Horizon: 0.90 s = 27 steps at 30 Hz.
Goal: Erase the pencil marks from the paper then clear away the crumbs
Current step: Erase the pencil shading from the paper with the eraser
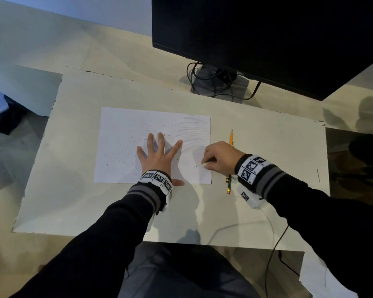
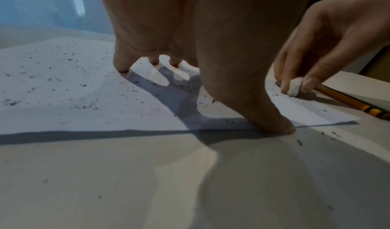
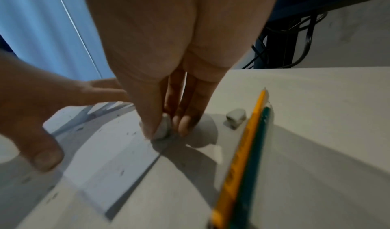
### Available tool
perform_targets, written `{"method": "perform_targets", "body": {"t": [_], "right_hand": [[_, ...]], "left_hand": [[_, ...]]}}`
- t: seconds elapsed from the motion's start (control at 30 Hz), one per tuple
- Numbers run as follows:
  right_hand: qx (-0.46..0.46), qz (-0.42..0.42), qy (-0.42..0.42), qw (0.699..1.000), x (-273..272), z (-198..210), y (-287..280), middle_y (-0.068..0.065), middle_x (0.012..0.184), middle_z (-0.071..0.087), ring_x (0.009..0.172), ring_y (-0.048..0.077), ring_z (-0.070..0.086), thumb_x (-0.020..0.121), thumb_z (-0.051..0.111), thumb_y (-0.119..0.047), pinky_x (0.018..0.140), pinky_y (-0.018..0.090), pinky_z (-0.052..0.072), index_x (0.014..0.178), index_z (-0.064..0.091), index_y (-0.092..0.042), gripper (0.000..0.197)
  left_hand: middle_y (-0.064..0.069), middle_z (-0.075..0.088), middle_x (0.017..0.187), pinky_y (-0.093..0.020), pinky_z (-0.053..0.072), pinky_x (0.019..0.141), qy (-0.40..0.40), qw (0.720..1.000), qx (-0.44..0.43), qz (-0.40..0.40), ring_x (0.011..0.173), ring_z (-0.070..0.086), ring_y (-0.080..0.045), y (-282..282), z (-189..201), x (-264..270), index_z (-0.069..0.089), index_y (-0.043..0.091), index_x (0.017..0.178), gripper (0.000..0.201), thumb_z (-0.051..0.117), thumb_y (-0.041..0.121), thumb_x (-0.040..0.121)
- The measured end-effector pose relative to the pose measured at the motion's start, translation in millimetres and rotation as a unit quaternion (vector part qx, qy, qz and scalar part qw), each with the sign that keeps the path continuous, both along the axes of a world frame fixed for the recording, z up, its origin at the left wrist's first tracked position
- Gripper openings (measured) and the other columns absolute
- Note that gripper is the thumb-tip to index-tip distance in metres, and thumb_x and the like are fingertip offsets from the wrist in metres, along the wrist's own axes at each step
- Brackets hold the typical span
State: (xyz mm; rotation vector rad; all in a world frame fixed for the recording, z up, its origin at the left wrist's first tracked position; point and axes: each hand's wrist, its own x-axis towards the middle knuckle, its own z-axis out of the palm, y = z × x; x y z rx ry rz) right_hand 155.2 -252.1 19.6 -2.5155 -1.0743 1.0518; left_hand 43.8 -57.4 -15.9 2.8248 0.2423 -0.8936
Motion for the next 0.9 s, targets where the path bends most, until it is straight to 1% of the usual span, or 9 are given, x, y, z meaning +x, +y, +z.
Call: {"method": "perform_targets", "body": {"t": [0.07, 0.17, 0.37, 0.43, 0.53, 0.63, 0.73, 0.8, 0.9], "right_hand": [[0.009, -0.006, -0.022, 1.0, 9, -1, 10, -0.006, 0.099, 0.067, 0.092, 0.014, 0.061, 0.089, 0.069, -0.02, 0.087, 0.036, 0.051, 0.102, 0.077, -0.015, 0.016], [0.05, -0.061, -0.041, 0.996, 7, -6, 10, -0.001, 0.101, 0.067, 0.092, 0.017, 0.062, 0.09, 0.068, -0.019, 0.087, 0.035, 0.051, 0.105, 0.076, -0.012, 0.018], [-0.019, 0.004, -0.002, 1.0, 1, 3, -2, -0.005, 0.099, 0.066, 0.091, 0.014, 0.061, 0.088, 0.07, -0.018, 0.085, 0.03, 0.05, 0.103, 0.077, -0.014, 0.017], [-0.003, 0.0, -0.033, 0.999, 6, 3, 10, -0.006, 0.102, 0.065, 0.095, 0.014, 0.061, 0.09, 0.067, -0.019, 0.087, 0.03, 0.049, 0.105, 0.075, -0.014, 0.018], [0.045, -0.042, -0.073, 0.995, -2, -4, 15, -0.001, 0.107, 0.064, 0.097, 0.018, 0.06, 0.094, 0.063, -0.018, 0.089, 0.032, 0.048, 0.109, 0.074, -0.012, 0.02], [0.054, -0.057, -0.041, 0.996, -18, -10, -8, 0.001, 0.104, 0.066, 0.094, 0.019, 0.062, 0.091, 0.066, -0.016, 0.089, 0.036, 0.05, 0.106, 0.075, -0.01, 0.018], [0.012, -0.011, 0.0, 1.0, -15, -2, -18, -0.001, 0.101, 0.067, 0.093, 0.017, 0.063, 0.089, 0.069, -0.017, 0.088, 0.036, 0.05, 0.104, 0.076, -0.012, 0.017], [0.032, -0.014, -0.017, 0.999, -4, 1, -9, -0.001, 0.101, 0.068, 0.093, 0.016, 0.062, 0.09, 0.069, -0.019, 0.088, 0.032, 0.05, 0.105, 0.076, -0.012, 0.018], [0.076, -0.063, -0.053, 0.994, 0, -4, 5, -0.002, 0.102, 0.067, 0.094, 0.015, 0.062, 0.091, 0.067, -0.019, 0.089, 0.03, 0.049, 0.107, 0.075, -0.012, 0.019]], "left_hand": [[-0.014, -0.027, 0.159, -0.069, 0.006, 0.113, 0.002, 1.0, 0.005, -0.001, 0.145, -0.024, -0.042, 0, -1, -1, -0.02, 0.049, 0.148, 0.134, 0.072, 0.081, 0.057], [-0.013, -0.026, 0.159, -0.069, 0.008, 0.113, 0.001, 1.0, 0.013, -0.001, 0.146, -0.023, -0.042, 0, -2, 1, -0.021, 0.049, 0.148, 0.133, 0.07, 0.083, 0.057], [-0.013, -0.027, 0.159, -0.069, 0.007, 0.113, 0.007, 1.0, 0.012, -0.004, 0.145, -0.024, -0.042, 0, 1, 1, -0.022, 0.049, 0.148, 0.133, 0.07, 0.083, 0.057], [-0.014, -0.027, 0.159, -0.07, 0.007, 0.113, 0.007, 1.0, 0.011, -0.005, 0.145, -0.023, -0.042, 0, 0, 0, -0.021, 0.049, 0.148, 0.133, 0.07, 0.083, 0.057], [-0.013, -0.026, 0.159, -0.069, 0.008, 0.113, 0.003, 1.0, 0.015, -0.005, 0.146, -0.022, -0.042, 0, -1, 0, -0.021, 0.049, 0.148, 0.133, 0.069, 0.083, 0.057], [-0.013, -0.026, 0.159, -0.069, 0.008, 0.113, 0.002, 1.0, 0.012, -0.003, 0.146, -0.022, -0.042, 0, -1, 0, -0.02, 0.049, 0.148, 0.133, 0.07, 0.083, 0.056], [-0.014, -0.026, 0.159, -0.069, 0.008, 0.113, 0.006, 1.0, 0.015, -0.004, 0.146, -0.023, -0.042, 0, 1, 0, -0.02, 0.048, 0.148, 0.133, 0.07, 0.082, 0.057], [-0.014, -0.026, 0.159, -0.069, 0.008, 0.113, 0.007, 1.0, 0.016, -0.004, 0.146, -0.023, -0.042, -1, 1, 1, -0.021, 0.048, 0.148, 0.133, 0.07, 0.083, 0.057], [-0.014, -0.026, 0.159, -0.069, 0.008, 0.113, 0.007, 1.0, 0.015, -0.003, 0.146, -0.023, -0.042, 0, 0, 0, -0.021, 0.049, 0.148, 0.133, 0.071, 0.082, 0.057]]}}
